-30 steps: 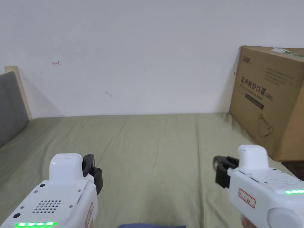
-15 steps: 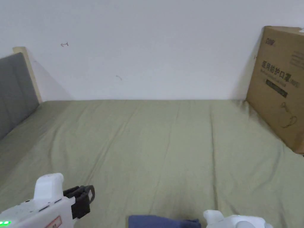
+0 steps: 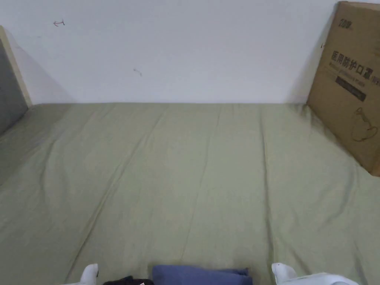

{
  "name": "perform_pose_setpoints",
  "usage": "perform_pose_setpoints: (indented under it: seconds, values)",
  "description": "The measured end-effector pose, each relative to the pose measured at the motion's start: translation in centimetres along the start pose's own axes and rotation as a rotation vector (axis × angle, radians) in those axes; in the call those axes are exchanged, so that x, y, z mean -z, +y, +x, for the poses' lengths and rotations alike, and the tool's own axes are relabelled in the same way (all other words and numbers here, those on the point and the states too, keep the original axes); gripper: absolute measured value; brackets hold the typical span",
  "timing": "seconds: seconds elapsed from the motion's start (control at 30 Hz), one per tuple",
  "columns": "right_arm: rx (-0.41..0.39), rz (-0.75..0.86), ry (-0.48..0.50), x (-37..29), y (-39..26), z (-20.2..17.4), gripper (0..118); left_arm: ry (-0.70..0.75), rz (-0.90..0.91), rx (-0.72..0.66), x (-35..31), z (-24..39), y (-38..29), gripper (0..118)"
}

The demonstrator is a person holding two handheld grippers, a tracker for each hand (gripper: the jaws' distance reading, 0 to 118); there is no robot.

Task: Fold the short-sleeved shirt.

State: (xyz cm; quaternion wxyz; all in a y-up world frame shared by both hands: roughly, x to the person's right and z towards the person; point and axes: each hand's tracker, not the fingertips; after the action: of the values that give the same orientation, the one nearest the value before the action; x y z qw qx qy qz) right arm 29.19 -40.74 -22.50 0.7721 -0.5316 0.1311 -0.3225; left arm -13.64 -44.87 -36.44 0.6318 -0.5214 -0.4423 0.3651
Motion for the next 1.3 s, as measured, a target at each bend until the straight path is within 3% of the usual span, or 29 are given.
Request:
perform_pose_setpoints:
  seconds: [0.1, 0.3, 0.4, 0.43, 0.47, 0.5, 0.6, 0.73, 0.83, 1.0, 1.1, 1.3]
  values:
    - [0.033, -0.003, 0.023, 0.0, 0.0, 0.4, 0, -0.103, -0.016, -0.021, 2.7, -0.1, -0.1, 115]
    - [0.022, -0.002, 0.021, 0.1, -0.1, 0.4, 0, -0.167, -0.076, -0.025, 6.9, -0.2, -0.7, 111]
    - [0.031, 0.007, 0.022, 0.1, -0.3, 0.5, 0, -0.121, -0.024, -0.043, 6.2, -0.7, -1.1, 70]
    - [0.037, 0.010, 0.026, 0.1, -0.4, 0.6, 0, -0.032, -0.013, -0.062, 6.1, -1.2, -1.3, 70]
    - [0.047, 0.012, 0.040, 0.1, -0.5, 0.7, 0, 0.100, -0.020, -0.070, 6.0, -2.1, -1.7, 24]
    - [0.065, 0.013, 0.051, 0.2, -0.6, 0.7, 0, -0.039, -0.012, -0.099, 5.8, -1.9, -2.0, 24]
    - [0.061, 0.034, -0.001, -0.4, -1.0, -0.3, 0, 0.106, -0.044, 0.045, 5.8, 0.9, -1.1, 24]
    - [-0.036, 0.066, -0.097, -2.5, -1.6, -2.5, 0, 0.098, -0.036, 0.115, 3.1, 4.7, -0.3, 25]
    - [-0.066, 0.114, -0.073, -4.9, -2.8, -4.3, 0, 0.094, 0.007, 0.170, -1.3, 6.7, 1.1, 25]
    - [-0.156, 0.227, -0.114, -8.3, -3.5, -7.0, 0, 0.335, 0.023, 0.273, -10.7, 8.9, 5.3, 25]
    - [-0.171, 0.238, -0.119, -9.5, -3.4, -8.4, 0, 0.512, 0.055, 0.305, -16.5, 8.9, 7.3, 25]
    - [-0.208, 0.224, -0.157, -9.4, -3.6, -10.9, 0, 0.717, 0.160, 0.200, -26.0, 6.0, 10.3, 25]
